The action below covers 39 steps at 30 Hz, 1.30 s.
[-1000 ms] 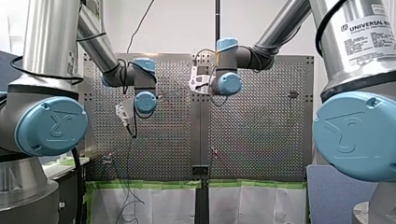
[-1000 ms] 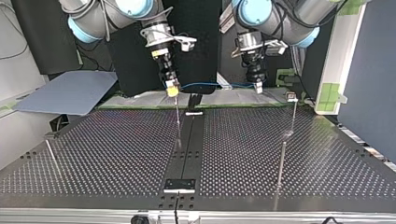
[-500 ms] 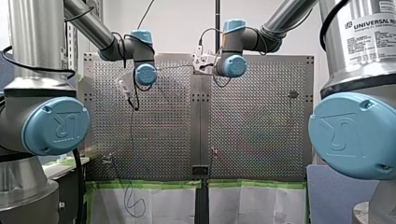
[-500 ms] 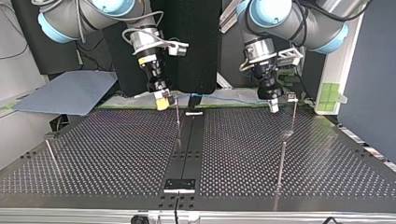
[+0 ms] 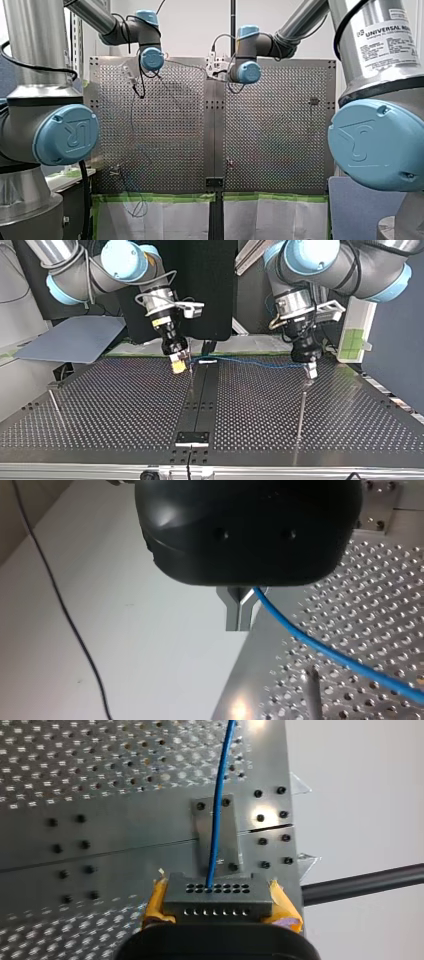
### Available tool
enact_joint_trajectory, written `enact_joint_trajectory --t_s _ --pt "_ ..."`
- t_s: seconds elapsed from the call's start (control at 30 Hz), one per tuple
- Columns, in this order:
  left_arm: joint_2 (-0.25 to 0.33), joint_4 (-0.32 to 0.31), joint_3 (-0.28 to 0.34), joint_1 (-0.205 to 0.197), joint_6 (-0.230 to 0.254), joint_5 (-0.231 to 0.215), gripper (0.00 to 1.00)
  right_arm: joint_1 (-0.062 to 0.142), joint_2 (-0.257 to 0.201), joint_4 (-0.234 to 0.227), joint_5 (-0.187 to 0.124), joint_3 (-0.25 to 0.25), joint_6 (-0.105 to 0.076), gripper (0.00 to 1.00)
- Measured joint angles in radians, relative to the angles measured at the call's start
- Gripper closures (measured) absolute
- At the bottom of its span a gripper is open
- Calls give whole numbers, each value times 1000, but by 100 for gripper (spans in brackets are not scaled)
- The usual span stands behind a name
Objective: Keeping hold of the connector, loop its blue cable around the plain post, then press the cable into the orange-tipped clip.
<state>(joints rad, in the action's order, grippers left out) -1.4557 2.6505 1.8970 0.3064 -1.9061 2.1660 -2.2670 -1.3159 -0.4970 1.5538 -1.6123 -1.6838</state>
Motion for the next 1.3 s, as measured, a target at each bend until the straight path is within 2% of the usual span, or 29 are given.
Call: enact_joint_trajectory --t_s 0.27,0.43,0.57,0.73,0.87,1.07,1.3 --pt "-75 64 -84 -47 -2 -34 100 12 4 1 -9 59 7 100" --pt "-86 86 -128 -86 -5 -67 100 20 6 2 -29 89 8 100" --pt "-87 109 -164 -131 -7 -111 100 28 7 10 -42 112 7 100" --pt "-95 104 -176 -186 -12 -152 100 36 10 15 -67 129 7 100" --pt "-124 97 -194 -229 -20 -185 100 41 16 16 -84 134 5 100" --pt "-163 71 -216 -264 -31 -217 100 44 43 19 -94 149 3 100" --pt "-196 59 -219 -292 -41 -244 100 42 84 39 -97 188 2 100"
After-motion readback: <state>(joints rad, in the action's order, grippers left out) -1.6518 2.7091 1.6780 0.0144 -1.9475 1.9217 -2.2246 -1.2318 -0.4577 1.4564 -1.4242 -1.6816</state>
